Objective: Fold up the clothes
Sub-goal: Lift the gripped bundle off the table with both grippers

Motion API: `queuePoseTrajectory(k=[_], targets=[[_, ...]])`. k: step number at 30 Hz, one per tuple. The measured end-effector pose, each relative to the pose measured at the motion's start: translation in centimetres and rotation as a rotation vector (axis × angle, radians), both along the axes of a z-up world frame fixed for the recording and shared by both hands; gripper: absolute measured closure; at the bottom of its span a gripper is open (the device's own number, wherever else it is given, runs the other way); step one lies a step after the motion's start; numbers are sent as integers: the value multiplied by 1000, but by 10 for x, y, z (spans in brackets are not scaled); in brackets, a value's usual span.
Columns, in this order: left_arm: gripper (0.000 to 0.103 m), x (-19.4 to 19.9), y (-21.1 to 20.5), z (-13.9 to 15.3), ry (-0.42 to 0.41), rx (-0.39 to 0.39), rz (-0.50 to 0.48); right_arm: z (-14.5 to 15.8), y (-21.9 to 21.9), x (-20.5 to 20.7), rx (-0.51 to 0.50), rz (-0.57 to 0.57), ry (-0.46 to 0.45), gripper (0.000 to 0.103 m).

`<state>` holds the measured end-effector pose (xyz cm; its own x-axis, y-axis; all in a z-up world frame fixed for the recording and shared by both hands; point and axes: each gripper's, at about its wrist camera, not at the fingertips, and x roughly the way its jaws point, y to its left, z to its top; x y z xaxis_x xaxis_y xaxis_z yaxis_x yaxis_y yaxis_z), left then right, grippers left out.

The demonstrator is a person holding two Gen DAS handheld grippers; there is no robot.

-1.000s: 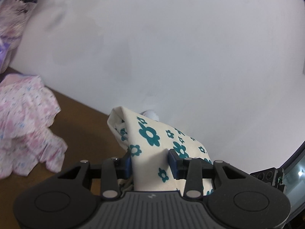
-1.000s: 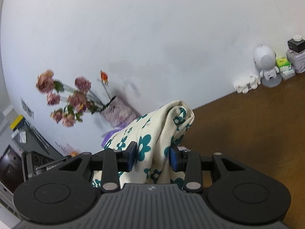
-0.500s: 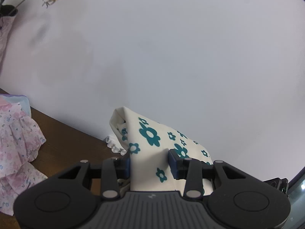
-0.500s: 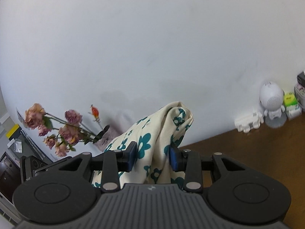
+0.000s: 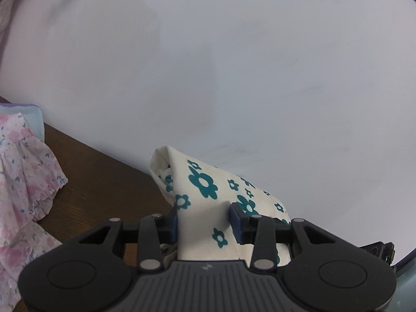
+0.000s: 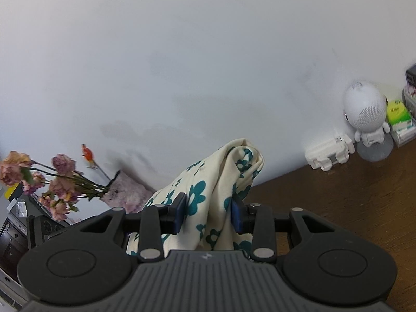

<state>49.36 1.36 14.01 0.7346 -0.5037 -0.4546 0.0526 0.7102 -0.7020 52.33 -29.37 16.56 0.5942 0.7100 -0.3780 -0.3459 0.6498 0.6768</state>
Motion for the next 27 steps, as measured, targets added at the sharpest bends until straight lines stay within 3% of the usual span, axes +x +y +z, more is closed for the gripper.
queuePoseTrajectory(k=[16,27], targets=[[67,51,-1,-105,106,9,14,-119,-3,55,27,-10,84,68],[67,59,0,-133,128,21,12,-164,-6,66,43,-17,134,68]])
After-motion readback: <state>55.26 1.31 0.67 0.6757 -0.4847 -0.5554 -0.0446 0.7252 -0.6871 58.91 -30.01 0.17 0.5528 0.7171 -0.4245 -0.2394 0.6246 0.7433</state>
